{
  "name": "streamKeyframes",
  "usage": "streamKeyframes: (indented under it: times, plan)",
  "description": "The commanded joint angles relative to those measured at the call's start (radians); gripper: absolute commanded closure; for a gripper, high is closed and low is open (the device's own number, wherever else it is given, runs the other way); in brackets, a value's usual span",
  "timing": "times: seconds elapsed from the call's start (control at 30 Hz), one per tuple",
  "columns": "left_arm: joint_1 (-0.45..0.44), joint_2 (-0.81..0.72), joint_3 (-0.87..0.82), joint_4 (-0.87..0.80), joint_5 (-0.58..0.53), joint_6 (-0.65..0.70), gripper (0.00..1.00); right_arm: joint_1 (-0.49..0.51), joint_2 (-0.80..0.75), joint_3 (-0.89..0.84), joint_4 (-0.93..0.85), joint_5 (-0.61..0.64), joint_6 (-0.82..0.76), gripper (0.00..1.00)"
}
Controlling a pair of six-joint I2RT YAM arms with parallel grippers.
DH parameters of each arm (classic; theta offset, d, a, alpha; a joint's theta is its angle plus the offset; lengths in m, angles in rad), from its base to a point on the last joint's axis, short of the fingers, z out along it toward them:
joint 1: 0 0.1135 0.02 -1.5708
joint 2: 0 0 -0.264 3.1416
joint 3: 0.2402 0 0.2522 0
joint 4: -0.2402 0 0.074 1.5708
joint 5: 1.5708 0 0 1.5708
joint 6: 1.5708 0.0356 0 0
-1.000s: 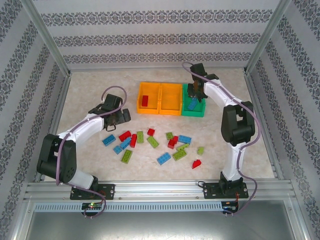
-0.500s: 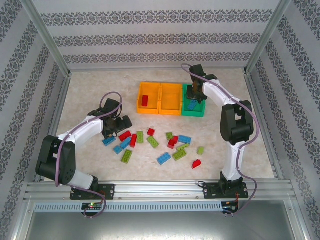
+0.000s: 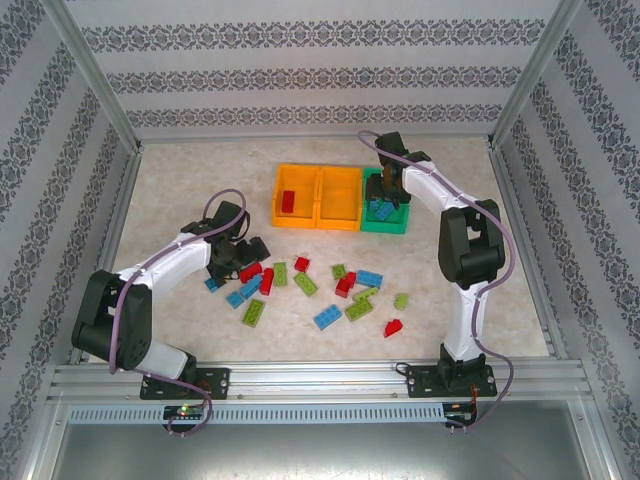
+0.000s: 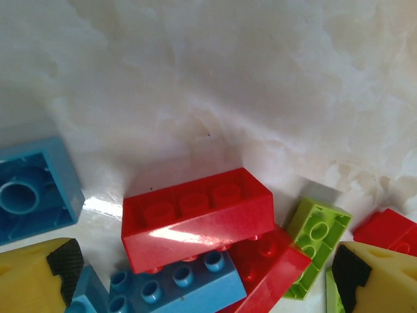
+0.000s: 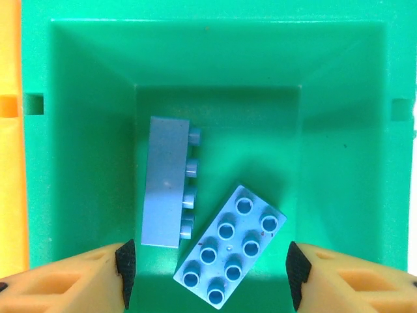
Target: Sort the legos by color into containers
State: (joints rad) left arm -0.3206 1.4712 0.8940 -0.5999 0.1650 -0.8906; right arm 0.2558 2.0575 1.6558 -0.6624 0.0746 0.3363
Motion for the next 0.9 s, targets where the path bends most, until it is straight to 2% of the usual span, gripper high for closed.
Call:
streamKeyframes:
  times: [0.0, 0.27, 0.6, 0.87]
  plan:
    - [-0.022, 0.014, 0.026, -0.041, -0.01, -0.036, 0.0, 0.013, -0.029, -0.044, 0.021, 0.007, -0.008, 0.34]
    - [-0.026, 0.066, 0.04, -0.034, -0.014, -0.039, 0.02, 0.012, -0.071, -0.066, 0.027, 0.024, -0.016, 0.32]
    - [-0.031, 0.118, 0.047, -0.011, -0.018, -0.041, 0.1, 0.005, -0.112, -0.089, 0.032, 0.041, -0.007, 0.31]
    - [-0.03, 0.159, 0.072, 0.005, -0.014, -0.022, 0.24, 0.0, -0.144, -0.138, 0.036, 0.055, 0.005, 0.3]
